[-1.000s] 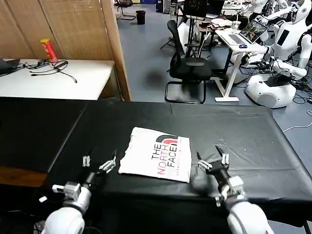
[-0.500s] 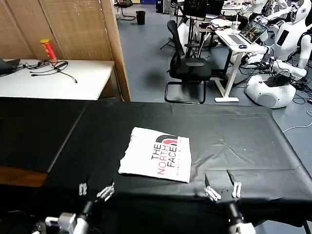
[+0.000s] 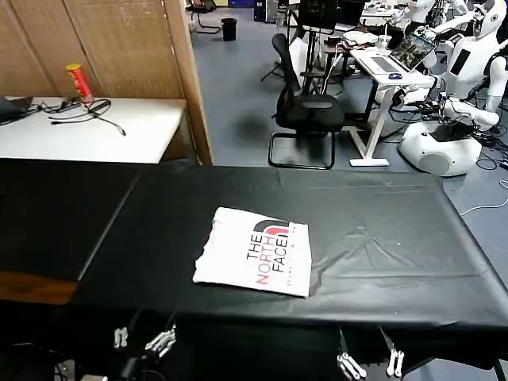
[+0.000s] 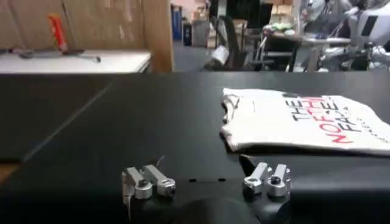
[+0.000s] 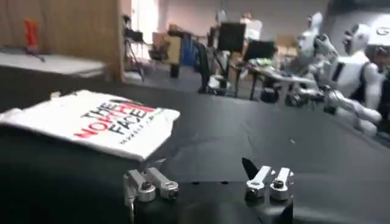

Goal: Fold and organize the clothes.

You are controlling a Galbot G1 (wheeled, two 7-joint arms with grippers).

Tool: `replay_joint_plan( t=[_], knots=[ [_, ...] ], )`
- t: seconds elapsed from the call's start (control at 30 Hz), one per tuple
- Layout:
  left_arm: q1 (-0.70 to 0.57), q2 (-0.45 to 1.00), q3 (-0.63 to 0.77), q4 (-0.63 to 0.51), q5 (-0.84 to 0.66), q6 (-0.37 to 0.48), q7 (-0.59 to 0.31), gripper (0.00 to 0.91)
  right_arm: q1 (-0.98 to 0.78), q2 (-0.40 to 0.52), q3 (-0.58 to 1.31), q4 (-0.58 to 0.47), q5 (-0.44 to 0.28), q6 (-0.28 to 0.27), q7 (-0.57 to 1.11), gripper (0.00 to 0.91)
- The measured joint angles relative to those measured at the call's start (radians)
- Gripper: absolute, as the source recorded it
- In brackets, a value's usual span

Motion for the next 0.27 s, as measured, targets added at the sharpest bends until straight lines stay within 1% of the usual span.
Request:
replay_joint_plan(
  t=[0.1,0.27],
  knots=[
    [0.005,0.0,-0.005,-0.008,-0.003,0.012,-0.003,0.878,-0.025,0.002,-0.011,0.017,0.005,-0.033,0.014,0.878],
    [0.008,0.0,-0.011,-0.019,-0.006,0.017,-0.002,0.878,-0.038,0.002,-0.013,0.025,0.006,-0.034,0.015,0.878]
  ],
)
